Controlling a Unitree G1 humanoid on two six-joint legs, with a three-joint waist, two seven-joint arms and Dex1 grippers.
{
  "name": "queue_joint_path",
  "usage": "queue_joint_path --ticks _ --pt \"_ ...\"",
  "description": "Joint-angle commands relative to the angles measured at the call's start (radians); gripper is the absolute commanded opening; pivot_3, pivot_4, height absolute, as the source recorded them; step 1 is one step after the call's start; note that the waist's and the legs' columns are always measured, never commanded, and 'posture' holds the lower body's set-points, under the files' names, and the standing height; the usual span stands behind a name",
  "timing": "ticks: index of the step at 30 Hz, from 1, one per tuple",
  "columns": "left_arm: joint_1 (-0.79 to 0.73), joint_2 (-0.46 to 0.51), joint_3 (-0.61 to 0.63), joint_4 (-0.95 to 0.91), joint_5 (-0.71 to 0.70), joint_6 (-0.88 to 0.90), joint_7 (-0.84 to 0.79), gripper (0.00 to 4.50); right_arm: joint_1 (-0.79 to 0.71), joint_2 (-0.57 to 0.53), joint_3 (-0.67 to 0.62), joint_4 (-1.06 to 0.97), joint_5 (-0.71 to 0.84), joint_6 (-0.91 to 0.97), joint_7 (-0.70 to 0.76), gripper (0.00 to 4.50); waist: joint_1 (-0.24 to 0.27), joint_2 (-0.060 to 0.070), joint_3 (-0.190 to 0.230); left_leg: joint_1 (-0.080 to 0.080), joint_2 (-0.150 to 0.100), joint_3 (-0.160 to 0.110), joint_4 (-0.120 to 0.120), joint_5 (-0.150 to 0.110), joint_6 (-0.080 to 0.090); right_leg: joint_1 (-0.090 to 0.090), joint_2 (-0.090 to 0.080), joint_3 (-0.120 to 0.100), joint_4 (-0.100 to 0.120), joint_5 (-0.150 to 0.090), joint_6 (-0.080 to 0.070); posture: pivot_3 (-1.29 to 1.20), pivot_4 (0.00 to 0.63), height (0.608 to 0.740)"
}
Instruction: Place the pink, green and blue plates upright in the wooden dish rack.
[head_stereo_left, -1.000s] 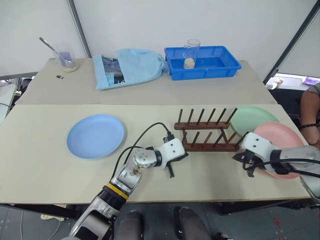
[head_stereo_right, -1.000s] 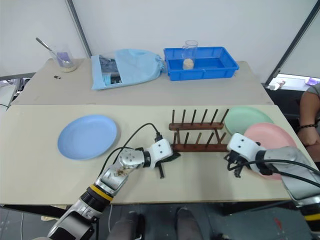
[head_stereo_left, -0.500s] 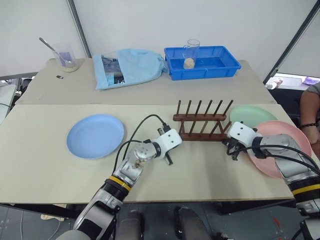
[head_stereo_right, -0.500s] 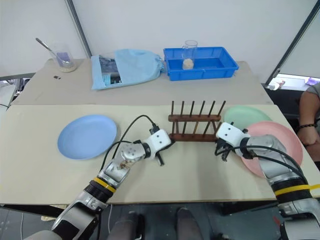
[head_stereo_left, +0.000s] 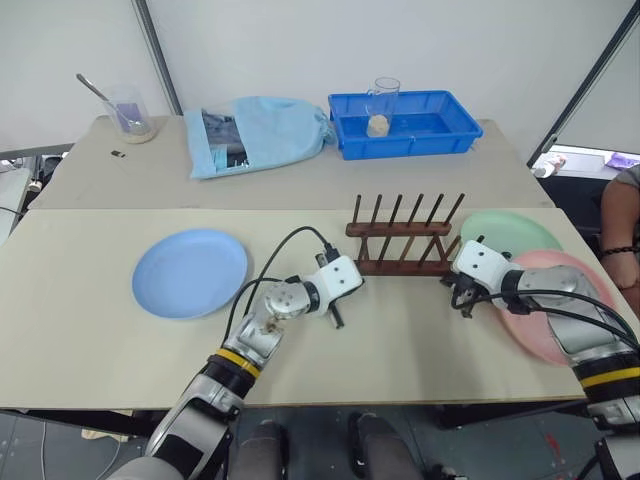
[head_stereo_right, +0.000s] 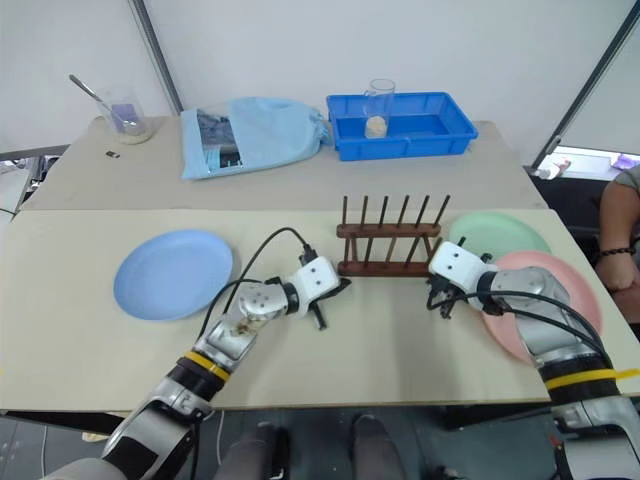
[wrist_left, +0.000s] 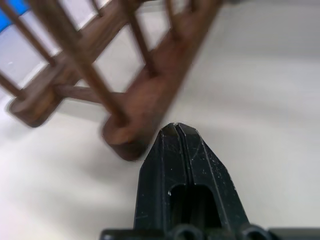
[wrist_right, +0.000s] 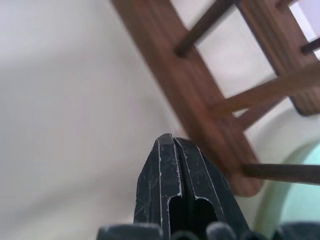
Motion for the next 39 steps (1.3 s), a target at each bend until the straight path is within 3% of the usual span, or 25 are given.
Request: queue_joint_path --ticks 1,3,6,10,12,20,29,31,39 --pt "0.043 0.119 0.080 -0.213 -0.135 0.057 -0.158 0.53 0.094 -0.056 -0.170 -0.270 0.113 0.135 0.027 0.85 0.002 0.000 0.000 -0.001 0.000 0.000 0.000 0.000 0.000 -0.001 0.000 0.000 0.000 0.000 0.000 0.00 0.150 0.720" --pt "0.061 0.206 0.111 -0.298 -0.213 0.099 -0.251 1.20 0.174 -0.069 -0.273 -0.412 0.173 0.233 0.024 1.52 0.003 0.001 0.000 0.000 0.001 -0.001 -0.001 0.000 0.000 0.000 0.001 -0.001 0.000 -0.001 -0.001 0.00 0.150 0.720" --pt "0.055 0.290 0.149 -0.376 -0.316 0.140 -0.358 2.54 0.270 -0.057 -0.425 -0.568 0.230 0.365 -0.014 2.57 0.009 0.001 0.000 0.000 0.001 -0.001 0.001 0.000 0.000 0.001 0.000 -0.002 0.000 -0.004 -0.005 0.00 0.150 0.720" --pt "0.016 0.314 0.174 -0.412 -0.384 0.168 -0.403 4.42 0.406 0.017 -0.546 -0.711 0.244 0.479 -0.104 3.94 0.019 0.000 0.000 0.000 0.001 0.002 0.003 -0.003 -0.005 0.002 -0.003 -0.002 -0.003 -0.004 -0.005 0.00 0.150 0.720" --pt "-0.007 0.308 0.173 -0.418 -0.402 0.156 -0.421 4.50 0.471 0.079 -0.550 -0.751 0.199 0.490 -0.191 4.46 0.021 0.000 0.000 0.000 0.001 0.002 0.003 -0.004 -0.006 0.003 -0.003 -0.002 -0.003 -0.004 -0.005 0.00 0.150 0.720" --pt "-0.081 0.277 0.143 -0.411 -0.456 0.151 -0.504 4.50 0.536 0.252 -0.442 -0.715 0.000 0.466 -0.508 4.46 0.006 0.001 0.000 0.000 0.000 0.001 0.002 0.000 -0.001 0.001 -0.001 -0.002 -0.001 -0.004 -0.004 0.00 0.150 0.720" --pt "-0.121 0.212 0.116 -0.372 -0.425 0.119 -0.488 4.50 0.518 0.325 -0.416 -0.616 -0.018 0.491 -0.576 4.46 0.004 0.001 0.000 0.000 0.000 0.001 0.002 0.000 0.000 0.001 -0.001 -0.001 -0.001 -0.004 -0.004 0.00 0.150 0.720" --pt "-0.118 0.208 0.112 -0.378 -0.420 0.117 -0.486 4.50 0.501 0.347 -0.415 -0.609 -0.011 0.506 -0.587 3.95 0.001 0.001 0.000 0.000 0.000 0.001 0.002 0.000 0.000 0.001 -0.001 -0.001 -0.002 -0.004 -0.004 0.00 0.150 0.720" --pt "-0.116 0.219 0.124 -0.404 -0.443 0.169 -0.488 4.50 0.478 0.372 -0.385 -0.638 -0.015 0.562 -0.615 1.24 0.002 0.001 0.000 0.000 0.000 0.000 0.002 0.000 0.000 0.001 -0.001 -0.002 -0.001 -0.004 -0.004 0.00 0.150 0.720"
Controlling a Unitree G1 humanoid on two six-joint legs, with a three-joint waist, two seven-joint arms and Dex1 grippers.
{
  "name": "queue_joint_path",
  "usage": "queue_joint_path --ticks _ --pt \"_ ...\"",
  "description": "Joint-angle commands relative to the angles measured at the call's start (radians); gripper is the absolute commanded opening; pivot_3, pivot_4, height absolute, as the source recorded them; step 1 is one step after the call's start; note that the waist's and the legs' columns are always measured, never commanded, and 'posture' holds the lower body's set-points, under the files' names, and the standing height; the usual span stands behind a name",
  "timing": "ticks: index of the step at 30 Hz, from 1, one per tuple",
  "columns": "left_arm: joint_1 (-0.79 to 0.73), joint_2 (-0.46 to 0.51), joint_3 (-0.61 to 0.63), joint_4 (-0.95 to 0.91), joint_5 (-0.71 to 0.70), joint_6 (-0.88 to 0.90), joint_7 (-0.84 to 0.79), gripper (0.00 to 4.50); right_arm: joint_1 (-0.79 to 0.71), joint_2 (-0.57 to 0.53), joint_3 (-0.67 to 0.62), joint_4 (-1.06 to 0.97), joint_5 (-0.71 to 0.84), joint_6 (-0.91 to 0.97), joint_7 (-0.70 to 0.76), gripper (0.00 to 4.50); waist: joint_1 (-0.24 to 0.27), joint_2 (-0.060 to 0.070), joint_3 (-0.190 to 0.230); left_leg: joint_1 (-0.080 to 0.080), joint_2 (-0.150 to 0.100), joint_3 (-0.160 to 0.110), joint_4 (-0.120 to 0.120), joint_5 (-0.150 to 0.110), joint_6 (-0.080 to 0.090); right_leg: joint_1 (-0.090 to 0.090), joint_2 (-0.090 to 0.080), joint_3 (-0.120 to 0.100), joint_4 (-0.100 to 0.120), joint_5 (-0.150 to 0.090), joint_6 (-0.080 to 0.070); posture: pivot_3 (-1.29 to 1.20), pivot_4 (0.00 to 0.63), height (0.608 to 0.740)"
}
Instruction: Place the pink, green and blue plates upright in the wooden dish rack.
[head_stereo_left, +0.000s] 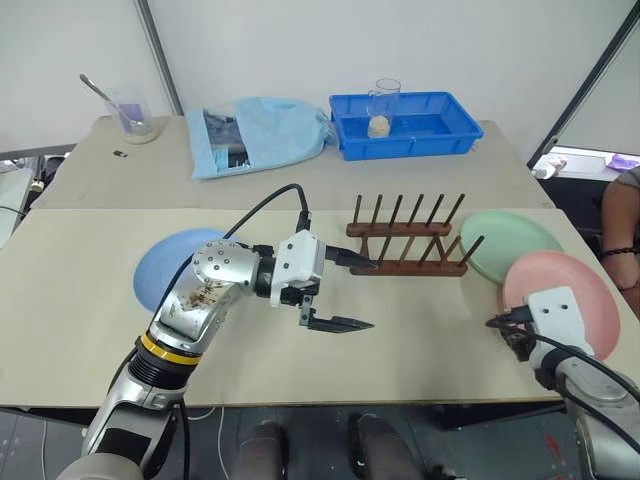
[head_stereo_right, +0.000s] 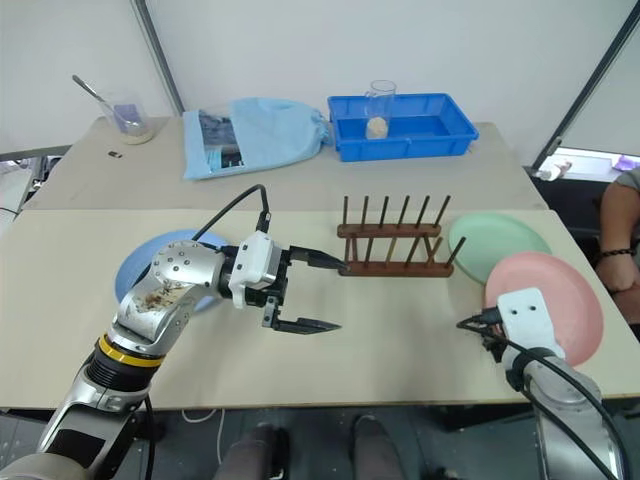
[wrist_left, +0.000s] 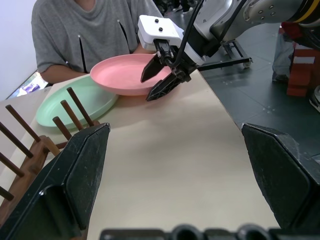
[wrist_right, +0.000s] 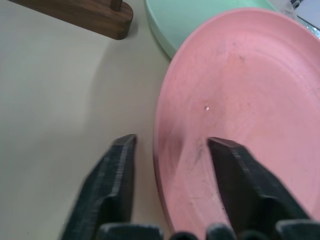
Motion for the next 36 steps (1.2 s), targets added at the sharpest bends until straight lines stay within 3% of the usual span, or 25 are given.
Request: queue_joint_path --ticks 1,4,13,20,25,30,33,36 --pt "-0.013 0.006 0.014 -0.039 -0.024 0.010 0.003 4.50 -0.015 0.005 -0.005 -0.051 0.000 0.028 -0.020 0.91 0.000 0.000 0.000 0.000 0.000 0.000 0.000 0.000 0.000 0.000 0.000 0.000 0.000 0.000 0.000 0.00 0.150 0.720" --pt "-0.012 0.006 0.014 -0.042 -0.023 0.015 0.006 4.50 -0.020 0.011 -0.007 -0.070 0.004 0.055 -0.025 0.02 -0.001 0.000 0.000 0.000 0.000 0.000 0.000 0.000 0.000 0.000 0.000 0.000 0.000 0.000 0.000 0.00 0.150 0.720" --pt "-0.009 0.016 0.029 -0.031 -0.035 0.023 0.000 4.50 -0.019 0.017 -0.044 -0.200 0.029 0.152 -0.027 0.02 -0.001 0.000 0.000 0.000 0.000 0.000 0.000 0.000 0.000 0.000 0.000 0.000 0.000 0.000 0.000 0.00 0.150 0.720" --pt "-0.016 0.046 0.091 -0.024 -0.096 0.087 0.011 4.50 -0.120 -0.117 -0.198 -0.409 0.119 0.228 0.105 0.02 -0.004 0.001 0.001 0.000 0.000 0.000 0.000 0.000 0.000 -0.001 0.000 0.000 0.000 0.000 0.000 0.00 0.150 0.720" --pt "-0.053 0.052 0.142 -0.020 -0.153 0.133 0.016 4.50 -0.303 -0.263 -0.325 -0.232 0.299 0.125 0.313 0.02 -0.001 0.000 0.001 0.000 0.000 -0.001 0.000 0.000 0.000 0.000 0.000 -0.001 -0.001 0.000 0.000 0.00 0.150 0.720" --pt "-0.069 0.032 0.174 -0.028 -0.184 0.117 0.030 4.50 -0.511 -0.274 -0.363 0.022 0.472 0.032 0.406 0.02 -0.001 0.000 0.001 -0.001 0.000 -0.001 -0.001 0.000 0.000 0.001 0.000 -0.001 -0.003 0.000 0.000 0.00 0.150 0.720" --pt "-0.067 0.024 0.193 -0.047 -0.204 0.125 0.049 4.50 -0.605 -0.306 -0.368 0.162 0.560 0.048 0.449 0.02 -0.001 0.000 0.001 -0.001 0.000 -0.001 -0.001 0.000 0.000 0.000 0.000 0.000 -0.003 0.000 0.000 0.00 0.150 0.720" --pt "-0.066 0.030 0.198 -0.073 -0.218 0.140 0.065 4.50 -0.774 -0.327 -0.400 0.344 0.746 0.212 0.463 0.02 -0.004 0.000 0.002 -0.003 -0.001 -0.001 -0.003 0.000 0.001 -0.001 0.001 0.000 -0.003 -0.001 0.001 0.00 0.150 0.720"
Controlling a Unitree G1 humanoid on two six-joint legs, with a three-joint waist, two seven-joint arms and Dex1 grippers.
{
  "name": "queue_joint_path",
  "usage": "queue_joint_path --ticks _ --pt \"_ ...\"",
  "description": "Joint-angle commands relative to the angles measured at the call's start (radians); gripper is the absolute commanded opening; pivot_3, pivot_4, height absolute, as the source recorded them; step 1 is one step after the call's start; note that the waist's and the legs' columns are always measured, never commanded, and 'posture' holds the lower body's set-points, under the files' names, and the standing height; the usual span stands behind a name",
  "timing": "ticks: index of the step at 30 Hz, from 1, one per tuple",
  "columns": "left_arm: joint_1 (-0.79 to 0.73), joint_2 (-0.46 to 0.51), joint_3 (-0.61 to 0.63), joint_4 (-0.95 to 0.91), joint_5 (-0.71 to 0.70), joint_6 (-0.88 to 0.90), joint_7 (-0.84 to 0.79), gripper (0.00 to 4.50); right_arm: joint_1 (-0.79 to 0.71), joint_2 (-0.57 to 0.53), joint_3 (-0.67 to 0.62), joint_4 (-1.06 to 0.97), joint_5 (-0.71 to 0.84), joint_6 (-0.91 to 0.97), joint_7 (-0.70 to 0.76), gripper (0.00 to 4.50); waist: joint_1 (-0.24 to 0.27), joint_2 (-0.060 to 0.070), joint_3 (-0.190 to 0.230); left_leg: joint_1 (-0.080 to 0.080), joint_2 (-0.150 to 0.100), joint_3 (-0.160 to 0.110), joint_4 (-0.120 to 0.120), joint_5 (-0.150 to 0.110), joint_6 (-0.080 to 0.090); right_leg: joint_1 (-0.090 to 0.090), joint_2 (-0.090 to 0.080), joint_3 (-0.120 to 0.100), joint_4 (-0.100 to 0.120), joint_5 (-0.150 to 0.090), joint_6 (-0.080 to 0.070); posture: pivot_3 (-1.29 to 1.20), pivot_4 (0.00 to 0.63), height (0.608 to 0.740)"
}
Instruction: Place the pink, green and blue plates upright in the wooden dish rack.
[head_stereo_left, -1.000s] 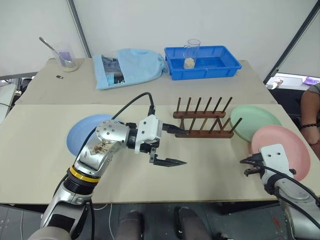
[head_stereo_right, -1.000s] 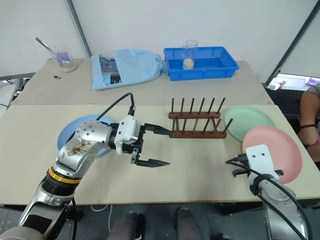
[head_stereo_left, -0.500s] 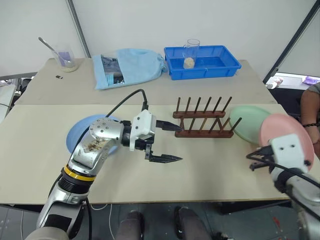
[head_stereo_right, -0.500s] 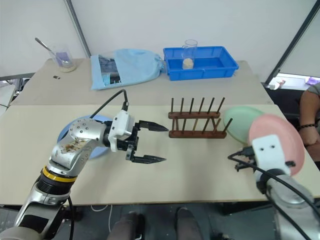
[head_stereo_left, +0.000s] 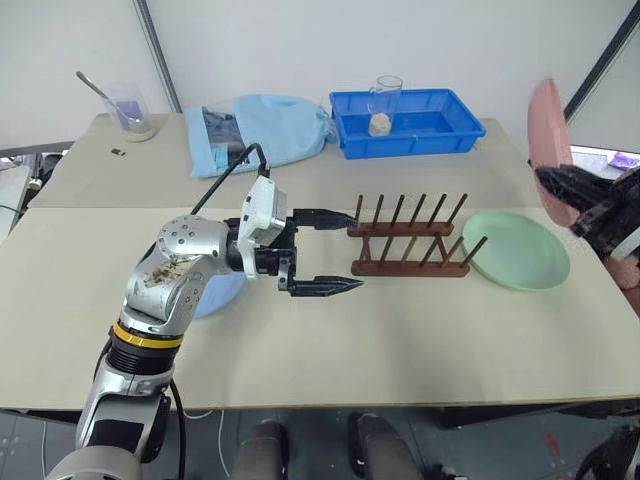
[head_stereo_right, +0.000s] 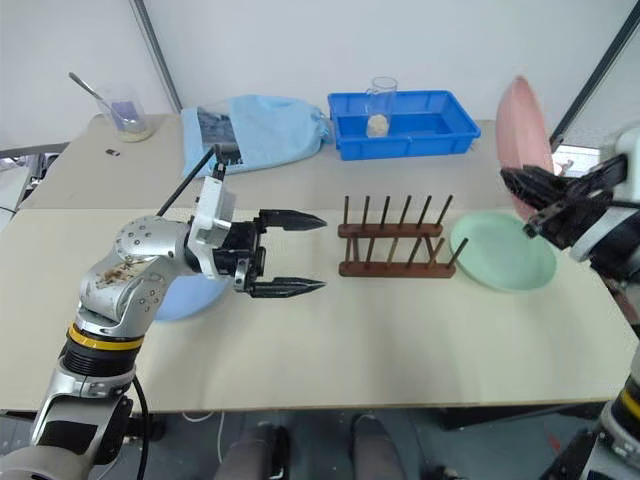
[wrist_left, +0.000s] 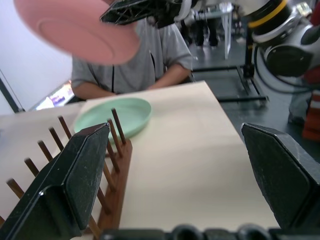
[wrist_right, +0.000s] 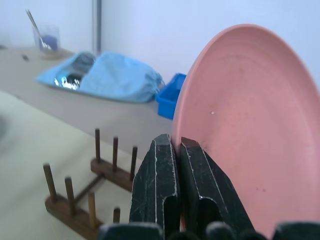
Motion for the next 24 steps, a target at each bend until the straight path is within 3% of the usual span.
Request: queue_joint_path --ticks 1,8,24 --pt "-0.012 0.005 0.026 -0.065 -0.034 0.012 0.025 4.50 -0.153 -0.035 -0.065 0.157 0.195 0.130 0.021 0.02 -0.001 0.000 0.000 0.000 0.000 0.000 0.000 0.000 0.000 0.000 0.000 0.000 0.000 0.000 0.000 0.00 0.150 0.720" --pt "-0.012 0.021 0.047 -0.103 -0.090 0.077 0.059 4.50 -0.238 0.001 -0.049 0.299 0.345 0.198 -0.028 0.02 0.003 0.000 0.000 -0.001 0.000 -0.002 0.001 0.000 0.000 0.000 0.001 0.000 0.000 0.000 0.000 0.00 0.150 0.720" --pt "-0.033 0.077 0.067 -0.115 -0.176 0.160 0.053 4.50 -0.164 0.005 -0.039 0.346 0.562 0.291 -0.092 0.02 0.002 0.000 0.000 -0.002 0.000 -0.002 0.001 0.000 0.000 0.000 0.001 0.000 0.001 0.000 0.001 0.00 0.150 0.720"
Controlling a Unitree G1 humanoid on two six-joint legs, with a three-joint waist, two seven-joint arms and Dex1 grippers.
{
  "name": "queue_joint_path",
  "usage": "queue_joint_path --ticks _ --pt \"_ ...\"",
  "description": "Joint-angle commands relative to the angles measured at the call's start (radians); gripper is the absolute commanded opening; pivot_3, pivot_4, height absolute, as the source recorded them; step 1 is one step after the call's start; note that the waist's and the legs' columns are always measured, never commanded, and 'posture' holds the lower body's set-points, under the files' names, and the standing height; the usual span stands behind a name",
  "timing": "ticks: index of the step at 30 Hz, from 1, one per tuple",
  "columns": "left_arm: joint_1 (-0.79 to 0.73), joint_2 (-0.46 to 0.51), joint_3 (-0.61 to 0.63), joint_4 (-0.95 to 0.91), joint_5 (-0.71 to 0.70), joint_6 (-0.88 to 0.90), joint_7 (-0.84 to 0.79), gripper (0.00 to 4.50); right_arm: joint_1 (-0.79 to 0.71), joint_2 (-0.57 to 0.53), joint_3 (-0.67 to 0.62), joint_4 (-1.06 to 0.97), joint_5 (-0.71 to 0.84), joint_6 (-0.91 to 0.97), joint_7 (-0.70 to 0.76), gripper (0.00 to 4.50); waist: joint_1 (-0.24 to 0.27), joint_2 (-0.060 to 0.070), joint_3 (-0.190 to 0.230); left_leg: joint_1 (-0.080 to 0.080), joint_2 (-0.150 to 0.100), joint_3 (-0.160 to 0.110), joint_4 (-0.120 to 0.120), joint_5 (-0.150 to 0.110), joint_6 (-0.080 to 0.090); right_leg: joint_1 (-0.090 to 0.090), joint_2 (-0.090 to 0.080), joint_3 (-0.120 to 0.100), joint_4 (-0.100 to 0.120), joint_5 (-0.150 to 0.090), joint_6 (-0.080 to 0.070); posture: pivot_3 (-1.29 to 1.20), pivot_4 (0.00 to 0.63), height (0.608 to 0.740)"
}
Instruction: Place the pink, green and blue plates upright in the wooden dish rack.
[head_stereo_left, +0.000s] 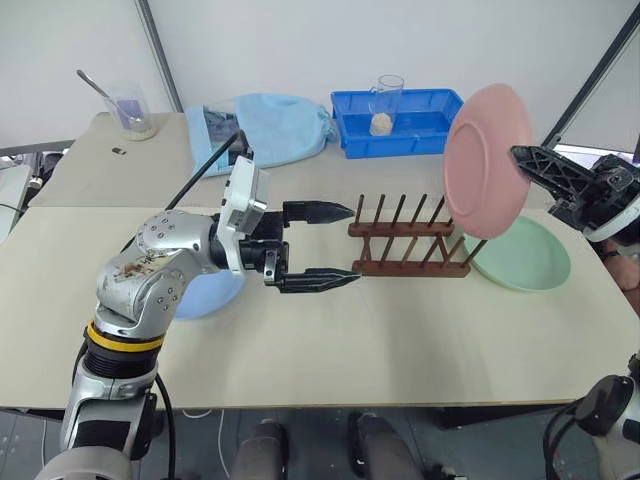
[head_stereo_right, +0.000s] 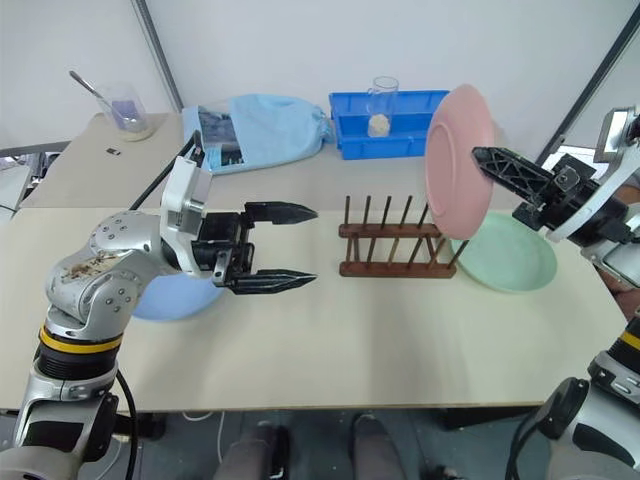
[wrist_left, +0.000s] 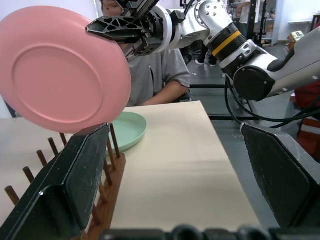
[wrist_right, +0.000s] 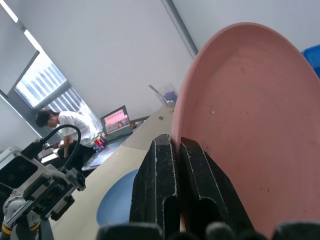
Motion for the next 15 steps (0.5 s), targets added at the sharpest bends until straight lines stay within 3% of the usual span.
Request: queue_joint_path --ticks 1,15 --pt "-0.024 0.011 0.013 -0.023 -0.021 0.003 -0.009 4.50 -0.008 -0.041 -0.008 -0.007 0.041 -0.008 0.004 0.02 0.000 0.000 0.000 0.000 0.000 0.000 0.000 0.000 0.000 0.000 0.000 0.000 0.000 0.000 0.000 0.00 0.150 0.720" --pt "-0.045 0.008 0.019 -0.023 -0.052 0.021 -0.003 4.50 0.011 -0.079 0.046 0.083 0.004 -0.068 0.040 0.02 0.000 0.000 0.000 0.000 0.000 0.000 0.000 0.000 0.000 0.000 0.000 0.000 0.000 0.000 0.000 0.00 0.150 0.720"
